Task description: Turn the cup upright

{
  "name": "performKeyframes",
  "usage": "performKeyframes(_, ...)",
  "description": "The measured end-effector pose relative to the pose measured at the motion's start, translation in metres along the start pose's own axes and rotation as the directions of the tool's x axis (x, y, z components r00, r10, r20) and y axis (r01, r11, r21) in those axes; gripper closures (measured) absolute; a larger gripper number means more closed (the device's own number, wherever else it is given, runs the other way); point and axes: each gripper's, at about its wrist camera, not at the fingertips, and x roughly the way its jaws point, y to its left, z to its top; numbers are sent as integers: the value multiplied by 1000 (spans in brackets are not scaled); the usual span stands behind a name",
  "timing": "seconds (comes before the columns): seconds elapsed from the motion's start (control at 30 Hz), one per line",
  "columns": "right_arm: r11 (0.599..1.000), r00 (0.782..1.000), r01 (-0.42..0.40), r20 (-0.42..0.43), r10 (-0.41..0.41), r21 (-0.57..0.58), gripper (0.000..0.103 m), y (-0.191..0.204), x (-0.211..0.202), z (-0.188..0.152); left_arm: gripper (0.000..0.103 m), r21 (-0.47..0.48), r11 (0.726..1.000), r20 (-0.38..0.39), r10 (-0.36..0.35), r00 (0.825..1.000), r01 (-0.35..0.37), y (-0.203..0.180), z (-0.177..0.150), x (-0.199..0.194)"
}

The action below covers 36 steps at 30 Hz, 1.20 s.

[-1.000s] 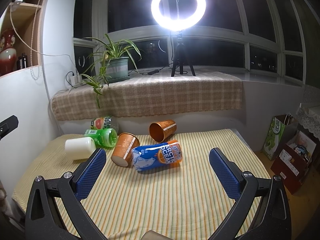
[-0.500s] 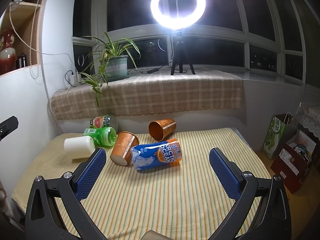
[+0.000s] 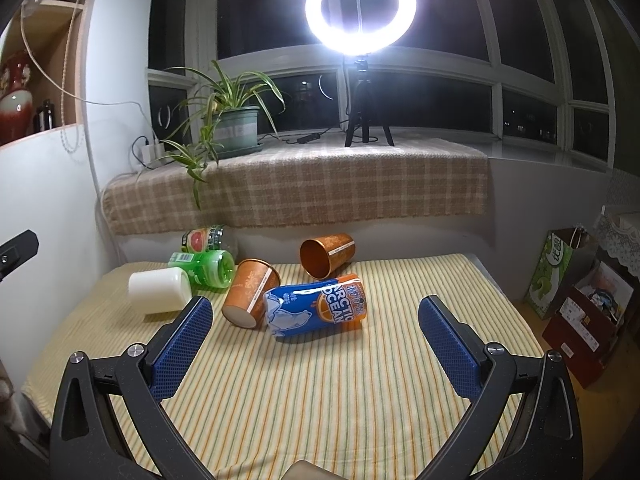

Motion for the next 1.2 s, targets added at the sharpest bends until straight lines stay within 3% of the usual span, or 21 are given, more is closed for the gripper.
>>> performKeyframes(0.5,992,997,-81,-10,80,-98,0,17,16,6,0,4,1000,-28,19,999,-19,5,-16,13)
performKeyframes(0.73,967,983,-182,-63,173,-178,0,25,46,21,0,26,998,-71,51,996,-49,16,-23,22)
performKeyframes(0.83,953,973,-216,-124,193,-214,0,31,66,29,0,26,997,-98,70,993,-68,23,-29,27)
performKeyframes(0.9,946,960,-253,-178,218,-204,0,34,82,33,0,24,997,-111,81,991,-79,28,-32,29)
performKeyframes(1.07,932,882,-355,-360,306,-77,1,38,134,42,0,23,994,-137,109,985,-107,39,-37,33)
performKeyframes(1.2,934,823,-356,-463,330,33,12,41,175,47,0,15,991,-150,130,980,-130,48,-39,34)
